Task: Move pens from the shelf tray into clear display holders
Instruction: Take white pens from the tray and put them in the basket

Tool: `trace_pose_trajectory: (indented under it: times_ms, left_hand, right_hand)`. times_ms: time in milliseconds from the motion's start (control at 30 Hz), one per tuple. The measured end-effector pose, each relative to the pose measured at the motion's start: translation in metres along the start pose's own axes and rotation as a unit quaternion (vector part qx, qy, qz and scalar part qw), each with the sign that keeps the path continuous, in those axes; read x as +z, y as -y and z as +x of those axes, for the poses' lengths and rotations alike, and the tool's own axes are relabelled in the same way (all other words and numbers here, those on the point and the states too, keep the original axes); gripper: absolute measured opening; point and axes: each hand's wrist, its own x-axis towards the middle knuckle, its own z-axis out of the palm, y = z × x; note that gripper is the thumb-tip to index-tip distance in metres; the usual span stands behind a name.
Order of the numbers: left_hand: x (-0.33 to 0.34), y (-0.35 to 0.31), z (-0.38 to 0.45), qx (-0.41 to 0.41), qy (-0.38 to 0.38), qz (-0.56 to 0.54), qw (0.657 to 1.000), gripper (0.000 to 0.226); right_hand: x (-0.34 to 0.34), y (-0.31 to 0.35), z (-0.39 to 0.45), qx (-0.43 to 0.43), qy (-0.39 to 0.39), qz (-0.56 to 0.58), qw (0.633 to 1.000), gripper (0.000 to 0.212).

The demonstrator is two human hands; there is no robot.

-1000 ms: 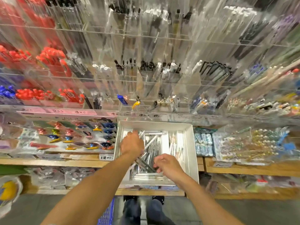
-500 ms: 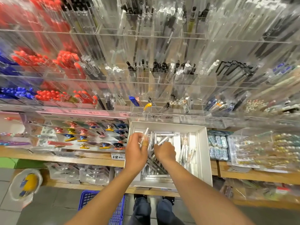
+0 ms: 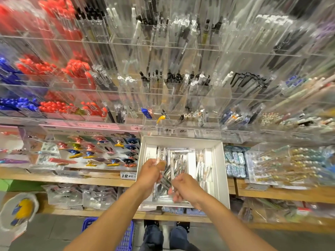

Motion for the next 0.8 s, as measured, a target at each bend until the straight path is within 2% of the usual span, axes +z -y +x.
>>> trace_pose_trajectory:
  times_ms: [100, 167, 267, 367, 467, 633, 733, 800]
  left_hand:
    - [0.002, -0.003, -0.008, 0.004, 0.028, -0.015, 0.999, 0.018]
    - [0.002, -0.004, -0.011, 0.016, 0.028, -0.018, 0.999, 0.011]
    - [-0.006, -0.010, -0.016, 0.036, 0.009, -0.029, 0.999, 0.015]
    - [-0.020, -0.019, -0.023, 0.052, 0.007, -0.041, 0.998, 0.016]
    - [-0.032, -0.023, -0.030, 0.059, 0.008, -0.027, 0.998, 0.015]
    - [-0.045, -0.022, -0.035, 0.041, -0.004, -0.035, 0.999, 0.014]
    - [-0.050, -0.019, -0.037, 0.037, -0.006, -0.038, 0.999, 0.015]
    - [-0.052, -0.018, -0.037, 0.035, -0.007, -0.042, 0.998, 0.016]
  right_hand:
    - [0.009, -0.002, -0.015, -0.049, 0.050, -0.055, 0.996, 0.012]
    - [0.015, -0.001, -0.018, -0.074, 0.060, -0.058, 0.994, 0.013]
    - [0.015, -0.001, -0.009, -0.089, 0.060, -0.061, 0.992, 0.015]
    - [0.003, -0.006, 0.009, -0.058, -0.013, -0.084, 0.995, 0.012]
    - [-0.005, -0.009, 0.033, -0.070, -0.093, -0.189, 0.975, 0.016]
    - [0.000, -0.005, 0.067, -0.119, -0.119, -0.363, 0.917, 0.023]
    - [0.007, -0.008, 0.076, -0.176, -0.091, -0.513, 0.835, 0.017]
    - [0.007, -0.012, 0.079, -0.214, -0.072, -0.575, 0.786, 0.015]
